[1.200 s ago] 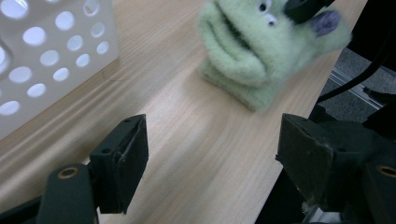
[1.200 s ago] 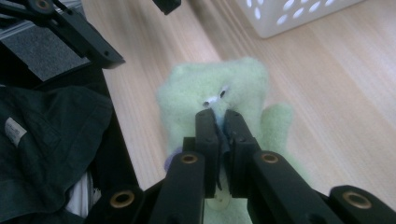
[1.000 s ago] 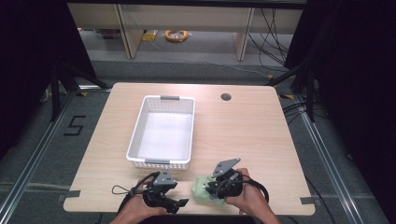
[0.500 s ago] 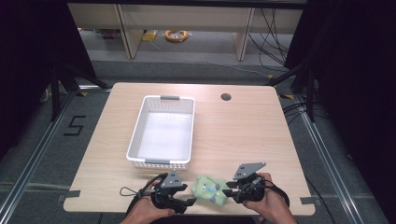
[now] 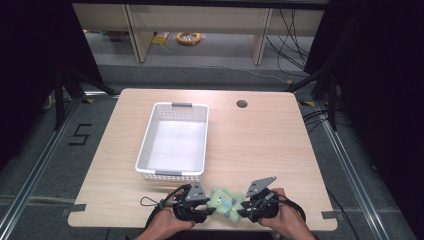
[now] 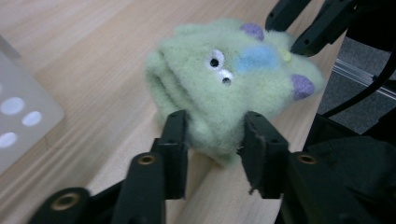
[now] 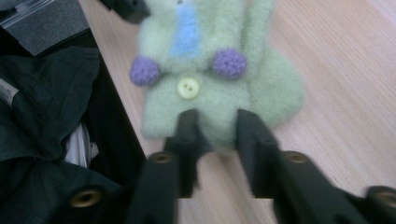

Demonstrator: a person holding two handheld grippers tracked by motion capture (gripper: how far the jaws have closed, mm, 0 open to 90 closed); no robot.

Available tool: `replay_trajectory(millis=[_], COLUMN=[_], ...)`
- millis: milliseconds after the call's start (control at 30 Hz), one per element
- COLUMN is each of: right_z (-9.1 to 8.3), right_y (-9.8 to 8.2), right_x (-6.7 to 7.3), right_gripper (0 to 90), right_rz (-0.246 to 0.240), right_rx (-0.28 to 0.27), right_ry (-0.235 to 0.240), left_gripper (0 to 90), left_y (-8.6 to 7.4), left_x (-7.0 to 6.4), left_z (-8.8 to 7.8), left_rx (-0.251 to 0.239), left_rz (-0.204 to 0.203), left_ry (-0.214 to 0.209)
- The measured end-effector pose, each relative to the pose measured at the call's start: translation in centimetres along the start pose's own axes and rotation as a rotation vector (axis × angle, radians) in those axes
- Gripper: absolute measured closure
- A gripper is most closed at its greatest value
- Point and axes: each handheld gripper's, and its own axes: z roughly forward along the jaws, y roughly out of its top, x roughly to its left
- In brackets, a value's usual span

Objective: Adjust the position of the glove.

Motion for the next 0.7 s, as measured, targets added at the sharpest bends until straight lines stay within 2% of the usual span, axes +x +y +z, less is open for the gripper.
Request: replay_trajectory(millis=[33,100,133,167,200,233,267,300,333,367,400,433,500,533,567,633,667,700], right_z=[0.0,-0.2,-0.2,-0.5,-0.6,-0.9,-1.2,-1.6,-1.8,-2.2,-2.6,-2.7,-2.6,-2.5,-2.1,-1.6,-1.3,-1.0], right_y=[-0.1,0.0,0.0,0.1,0.1,0.2,0.3,0.5,0.5,0.6,0.7,0.8,0.7,0.7,0.6,0.6,0.7,0.7], right_x=[0.0,0.1,0.2,0.3,0.4,0.8,1.1,1.3,1.6,2.0,2.5,2.7,3.3,3.5,3.8,4.0,4.1,4.0], right_gripper=[80.7,85.1,86.2,87.0,87.5,87.8,88.1,88.1,88.2,88.3,88.3,88.4,88.5,88.5,88.5,88.5,88.5,88.5], right_rz=[0.002,-0.007,-0.011,-0.025,-0.043,-0.032,-0.045,-0.057,-0.065,-0.073,-0.064,-0.083,-0.078,-0.078,-0.053,-0.054,-0.034,-0.045], right_rx=[-0.01,-0.001,-0.009,-0.001,-0.015,-0.016,-0.018,-0.032,-0.052,-0.063,-0.065,-0.085,-0.101,-0.09,-0.102,-0.099,-0.106,-0.111], right_ry=[0.013,0.004,-0.014,-0.008,-0.012,-0.014,0.008,-0.006,-0.003,0.007,0.005,0.019,0.03,0.043,0.046,0.066,0.071,0.073], left_gripper=[68.0,73.2,74.7,75.6,76.2,76.7,76.9,76.9,76.9,76.9,76.8,76.8,76.8,76.8,76.8,76.7,76.6,76.5], left_y=[0.1,0.3,0.4,0.7,1.0,1.4,1.8,2.3,2.7,3.2,3.7,4.0,4.6,4.8,4.9,5.2,5.2,5.3], left_x=[0.0,-0.1,-0.2,-0.1,-0.2,-0.2,-0.2,0.0,-0.1,0.2,0.3,0.4,0.7,0.7,0.9,1.0,1.1,1.2], left_z=[-0.1,-0.3,-0.4,-0.5,-0.7,-1.0,-1.2,-1.5,-1.6,-1.7,-1.7,-1.4,-0.9,-0.4,-0.1,0.6,1.1,1.5], left_rx=[0.001,-0.004,-0.003,-0.012,-0.024,-0.038,-0.049,-0.061,-0.073,-0.063,-0.077,-0.078,-0.063,-0.074,-0.054,-0.043,-0.056,-0.056], left_rz=[0.012,-0.009,0.004,0.02,0.018,0.026,0.024,0.051,0.038,0.061,0.074,0.06,0.069,0.054,0.067,0.075,0.053,0.051], left_ry=[0.002,-0.011,-0.009,-0.011,-0.011,-0.006,-0.009,-0.004,-0.005,0.003,0.0,0.001,-0.015,-0.024,-0.018,-0.033,-0.031,-0.041])
